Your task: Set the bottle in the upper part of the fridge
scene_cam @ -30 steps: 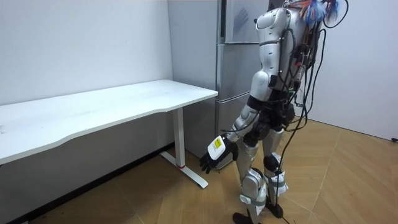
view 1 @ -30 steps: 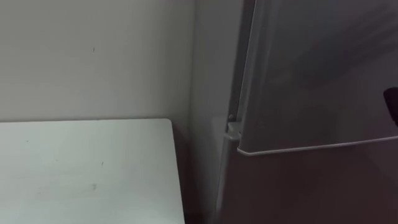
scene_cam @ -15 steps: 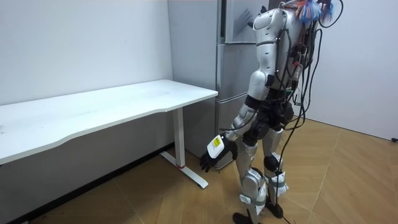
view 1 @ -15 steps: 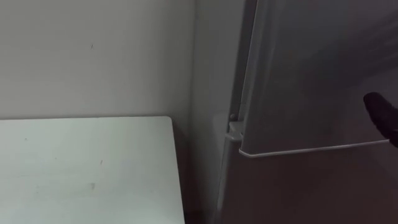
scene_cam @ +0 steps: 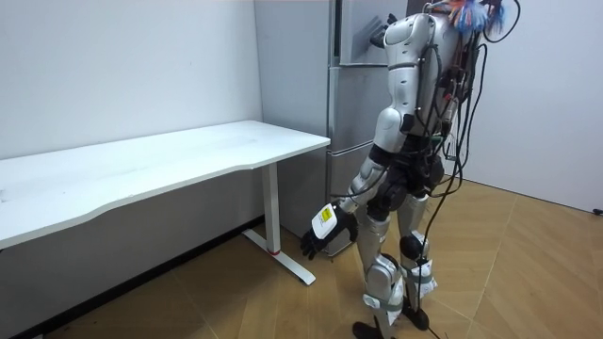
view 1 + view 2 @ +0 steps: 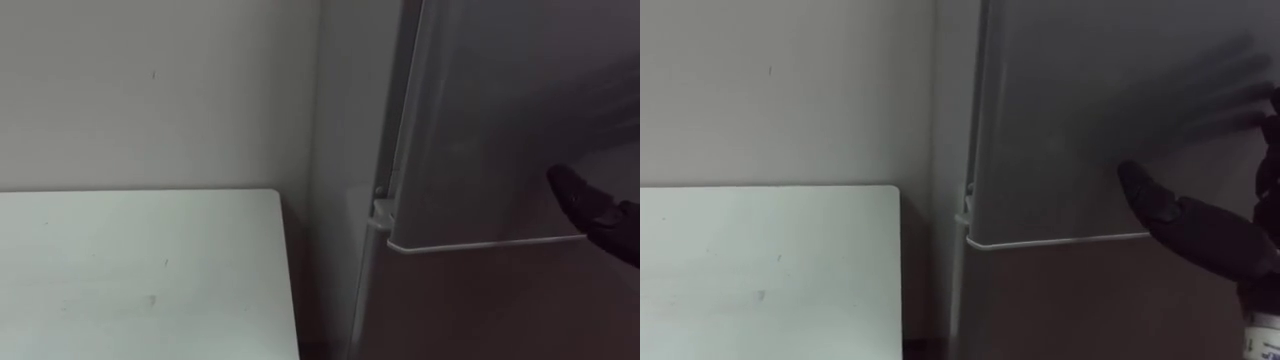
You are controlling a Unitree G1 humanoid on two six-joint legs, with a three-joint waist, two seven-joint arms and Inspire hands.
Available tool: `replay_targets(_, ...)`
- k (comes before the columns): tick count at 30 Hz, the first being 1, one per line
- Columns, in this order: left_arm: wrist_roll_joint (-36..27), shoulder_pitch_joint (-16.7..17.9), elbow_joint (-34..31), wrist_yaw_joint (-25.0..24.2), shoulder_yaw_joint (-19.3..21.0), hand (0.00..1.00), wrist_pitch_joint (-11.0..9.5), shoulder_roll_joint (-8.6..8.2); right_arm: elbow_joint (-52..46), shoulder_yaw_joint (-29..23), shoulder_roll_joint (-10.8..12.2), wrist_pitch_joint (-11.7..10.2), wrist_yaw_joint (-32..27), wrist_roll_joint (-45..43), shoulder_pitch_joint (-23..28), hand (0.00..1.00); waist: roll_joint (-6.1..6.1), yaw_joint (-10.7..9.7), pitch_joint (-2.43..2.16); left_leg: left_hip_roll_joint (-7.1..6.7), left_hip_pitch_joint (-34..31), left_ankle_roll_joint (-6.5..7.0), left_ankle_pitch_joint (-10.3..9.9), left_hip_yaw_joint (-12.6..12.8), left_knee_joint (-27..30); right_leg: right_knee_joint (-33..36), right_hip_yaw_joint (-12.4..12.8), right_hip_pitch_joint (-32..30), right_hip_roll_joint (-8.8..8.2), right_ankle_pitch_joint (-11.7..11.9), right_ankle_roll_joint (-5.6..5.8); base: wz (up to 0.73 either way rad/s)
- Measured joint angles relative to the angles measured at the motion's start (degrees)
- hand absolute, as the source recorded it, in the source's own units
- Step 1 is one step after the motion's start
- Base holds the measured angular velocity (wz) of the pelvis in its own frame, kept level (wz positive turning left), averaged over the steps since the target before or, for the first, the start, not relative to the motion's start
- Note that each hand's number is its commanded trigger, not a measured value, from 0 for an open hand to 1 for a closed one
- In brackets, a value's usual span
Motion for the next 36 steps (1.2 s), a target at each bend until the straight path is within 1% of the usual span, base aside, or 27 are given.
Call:
replay_targets(5,0.0,0.2,0.0,-0.3,0.0,0.0,1.1,0.01,0.7,0.2,0.0,0.1,0.0,-0.1,-0.3,0.0,0.05,0.9,-0.1,0.04,0.3,-0.06,0.0,0.1,-0.1,0.1,0.0,0.0,0.01,0.0,-0.06,-0.01)
replay_targets(7,0.3,0.2,0.0,-0.3,0.1,0.0,1.1,0.1,0.9,0.1,0.0,0.1,0.0,-0.2,-0.4,0.0,0.02,1.1,-0.14,0.05,0.3,-0.1,0.1,0.1,-0.1,0.0,0.0,0.0,0.02,0.1,-0.09,0.0)
replay_targets(8,1.1,0.3,0.0,-0.3,0.1,0.0,1.1,0.12,1.1,0.1,0.0,0.1,0.0,-0.2,-0.5,0.0,-0.17,1.3,-0.32,0.05,0.3,-0.11,0.1,0.1,-0.1,0.0,0.0,0.0,0.02,0.1,-0.09,0.0)
replay_targets(11,1.2,0.3,0.0,-0.4,0.1,0.0,1.1,0.12,2.7,0.3,0.0,0.0,0.2,-0.3,-1.7,0.0,-0.25,1.4,-0.36,0.05,0.4,-0.13,0.1,0.0,0.0,0.1,-0.1,0.1,0.01,0.1,-0.14,0.0)
replay_targets(13,1.2,0.0,0.1,-0.6,0.1,0.0,1.1,0.13,3.5,0.4,0.0,0.0,0.2,-0.3,-2.4,0.0,-0.51,1.7,-0.32,0.06,0.3,-0.13,0.1,-0.1,-0.1,0.2,-0.3,0.2,-0.03,0.1,-0.15,0.02)
replay_targets(14,1.2,0.0,0.1,-0.9,0.1,0.0,1.1,0.19,4.1,0.6,0.0,0.0,0.0,-0.4,-3.0,0.0,-0.54,1.8,-0.19,0.06,0.2,-0.13,0.1,-0.2,-0.1,0.1,-0.6,0.2,-0.09,0.1,-0.17,0.05)
replay_targets(17,1.2,-0.1,0.1,-1.3,0.0,0.0,1.1,0.39,6.0,0.8,0.0,0.1,-0.1,-0.4,-4.6,0.0,-0.84,1.9,-0.13,0.07,-0.3,-0.16,0.2,-0.6,0.1,0.1,-0.9,0.0,-0.08,0.1,-0.17,0.07)
replay_targets(25,1.1,0.1,0.1,-4.0,-0.1,0.0,1.5,0.45,8.7,2.0,0.0,0.0,-1.6,-2.8,-6.4,0.0,-0.95,1.8,-0.09,0.07,-0.2,-0.14,0.2,-0.7,0.6,0.0,-1.2,0.0,-0.18,0.2,-0.21,0.0)
replay_targets(28,1.1,0.1,0.1,-4.7,-0.2,0.0,1.5,0.6,11.3,2.5,0.0,-0.8,-2.3,-4.8,-7.2,0.0,-0.94,1.9,0.0,0.08,-0.1,-0.12,0.2,-1.0,0.7,0.0,-1.6,0.6,-0.29,0.2,-0.22,0.05)
replay_targets(32,2.5,-0.1,0.0,-5.7,0.0,0.0,1.5,1.12,13.4,2.5,0.0,-1.0,-3.6,-7.1,-7.7,0.0,-0.99,2.7,0.03,0.02,-0.3,-0.03,0.2,-1.4,1.0,0.1,-1.8,0.6,-0.38,0.2,-0.2,0.05)
replay_targets(34,3.4,-0.1,-0.1,-6.5,0.1,0.0,1.6,1.13,13.6,2.4,0.0,-1.1,-4.5,-7.4,-7.7,0.0,-0.98,3.3,0.03,0.01,-0.3,0.0,0.3,-1.4,1.1,0.1,-1.8,0.6,-0.39,0.2,-0.2,0.0)
replay_targets(36,3.8,-0.1,-0.3,-6.9,0.1,0.0,1.8,1.12,14.1,2.4,0.0,-1.1,-5.2,-8.6,-7.7,0.0,-0.98,3.4,0.04,0.0,-0.4,0.03,0.3,-1.6,1.2,0.1,-2.0,0.6,-0.41,0.2,-0.19,0.02)
